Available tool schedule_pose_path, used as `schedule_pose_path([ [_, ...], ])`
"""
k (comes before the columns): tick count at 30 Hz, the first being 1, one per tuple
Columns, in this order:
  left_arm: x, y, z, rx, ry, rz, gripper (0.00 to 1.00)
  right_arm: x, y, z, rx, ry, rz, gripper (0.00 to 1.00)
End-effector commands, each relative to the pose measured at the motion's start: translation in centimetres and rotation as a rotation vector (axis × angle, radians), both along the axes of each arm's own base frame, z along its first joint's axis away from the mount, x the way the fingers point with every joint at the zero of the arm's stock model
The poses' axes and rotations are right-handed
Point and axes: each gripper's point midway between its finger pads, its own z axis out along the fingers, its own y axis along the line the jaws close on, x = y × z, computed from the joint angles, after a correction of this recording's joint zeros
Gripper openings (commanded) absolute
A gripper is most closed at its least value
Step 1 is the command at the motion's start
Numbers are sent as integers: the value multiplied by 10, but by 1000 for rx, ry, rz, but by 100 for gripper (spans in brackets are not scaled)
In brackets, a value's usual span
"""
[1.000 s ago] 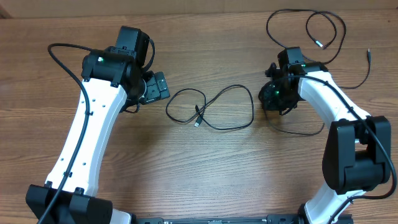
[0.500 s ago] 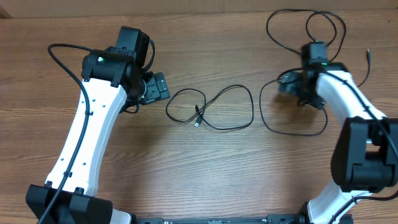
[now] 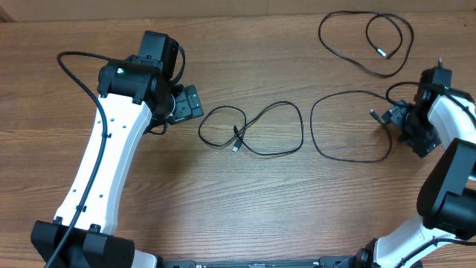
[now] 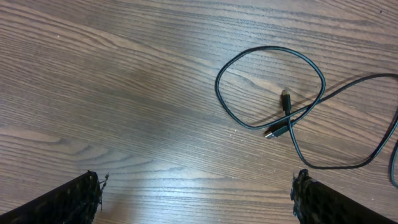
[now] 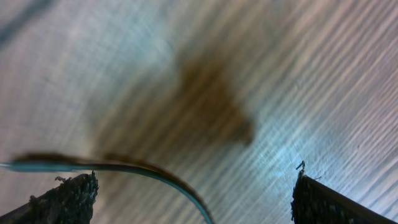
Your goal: Untangle cables
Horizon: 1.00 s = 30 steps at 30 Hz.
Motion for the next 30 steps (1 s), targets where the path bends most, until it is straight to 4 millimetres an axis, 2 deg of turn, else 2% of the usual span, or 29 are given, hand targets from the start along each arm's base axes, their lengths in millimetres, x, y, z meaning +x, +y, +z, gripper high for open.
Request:
schedule_pose_path([
  [1,1,0,-4,-4,12,10,100,-10,16,-6,73,0,-4,100],
  [6,1,0,-4,-4,11,10,99,-12,31,-8,157,-3,3,100],
  [14,1,0,-4,-4,11,10,100,-20,35,-17,167,19,2,69],
  [20,1,0,-4,-4,12,10,100,-23,37,-28,166,9,2,55],
  [21,1,0,-4,-4,12,10,100,-23,37,-30,164,6,3,49],
  [22,1,0,-4,-5,11,10,100,-22,36,-31,162,-2,3,27],
  [24,1,0,-4,-5,11,10,99,-18,35,-31,155,-19,5,6],
  [30,0,0,-4,-4,14,10,100,-3,29,-28,132,-78,21,4],
])
